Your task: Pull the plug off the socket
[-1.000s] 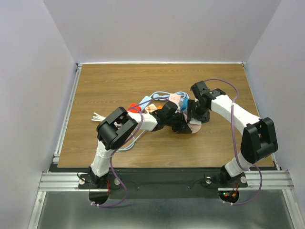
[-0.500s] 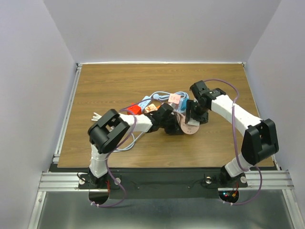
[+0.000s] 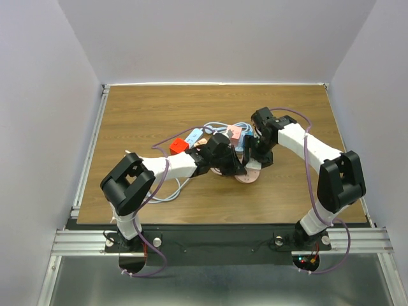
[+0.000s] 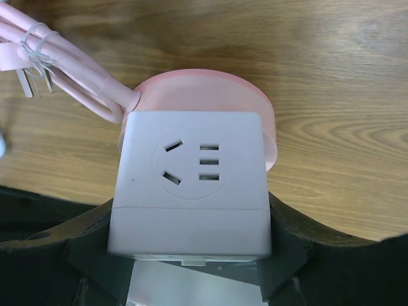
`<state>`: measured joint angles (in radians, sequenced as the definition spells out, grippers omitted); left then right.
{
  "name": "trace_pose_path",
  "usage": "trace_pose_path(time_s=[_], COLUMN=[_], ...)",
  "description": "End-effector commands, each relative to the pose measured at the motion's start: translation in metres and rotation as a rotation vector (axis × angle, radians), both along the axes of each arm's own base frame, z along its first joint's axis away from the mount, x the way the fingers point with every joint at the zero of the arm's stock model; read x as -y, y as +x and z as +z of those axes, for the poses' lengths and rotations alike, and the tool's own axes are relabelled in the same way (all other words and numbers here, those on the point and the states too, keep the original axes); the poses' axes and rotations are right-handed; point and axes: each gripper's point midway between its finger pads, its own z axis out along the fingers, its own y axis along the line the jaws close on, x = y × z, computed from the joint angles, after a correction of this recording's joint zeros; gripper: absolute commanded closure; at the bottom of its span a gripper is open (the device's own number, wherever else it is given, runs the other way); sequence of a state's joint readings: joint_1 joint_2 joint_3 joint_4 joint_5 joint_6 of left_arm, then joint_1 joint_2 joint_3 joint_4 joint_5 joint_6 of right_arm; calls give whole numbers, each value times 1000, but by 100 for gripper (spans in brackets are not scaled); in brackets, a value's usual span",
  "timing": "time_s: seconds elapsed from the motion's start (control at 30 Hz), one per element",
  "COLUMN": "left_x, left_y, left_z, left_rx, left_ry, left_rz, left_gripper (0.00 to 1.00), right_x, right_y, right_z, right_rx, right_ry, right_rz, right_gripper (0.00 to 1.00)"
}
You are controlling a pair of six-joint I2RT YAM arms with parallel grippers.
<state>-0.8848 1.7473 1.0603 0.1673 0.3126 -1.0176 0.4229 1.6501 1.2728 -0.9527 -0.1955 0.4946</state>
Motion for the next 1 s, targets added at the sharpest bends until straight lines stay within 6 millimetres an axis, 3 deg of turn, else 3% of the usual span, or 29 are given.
trace_pose_path(time_s=[0.0, 0.13, 0.33, 0.43, 0.5, 0.8, 0.97], left_x=[-3, -13, -27, -31, -22, 16, 21], left_y=[10, 15, 37, 46, 48, 26, 8], left_z=[-5, -16, 23, 18, 14, 10, 3], left_rx=[30, 19, 123, 133, 120, 109, 87], left_ry=[4, 28, 19, 46, 45, 9, 13], left_rz=[52, 75, 141, 135, 98, -24, -71], left_gripper=[100, 100, 100, 100, 100, 100, 100], right_x=[-11, -2, 8, 6, 5, 4, 5], right_y=[-24, -41, -51, -51, -48, -40, -31], right_z=[20, 17, 10, 12, 14, 12, 12], right_rx=[-7, -24, -35, -35, -30, -25, -7], right_ry=[97, 85, 49, 62, 67, 53, 27], right_rz=[120, 168, 161, 168, 167, 164, 143], right_gripper=[100, 100, 100, 100, 100, 100, 100])
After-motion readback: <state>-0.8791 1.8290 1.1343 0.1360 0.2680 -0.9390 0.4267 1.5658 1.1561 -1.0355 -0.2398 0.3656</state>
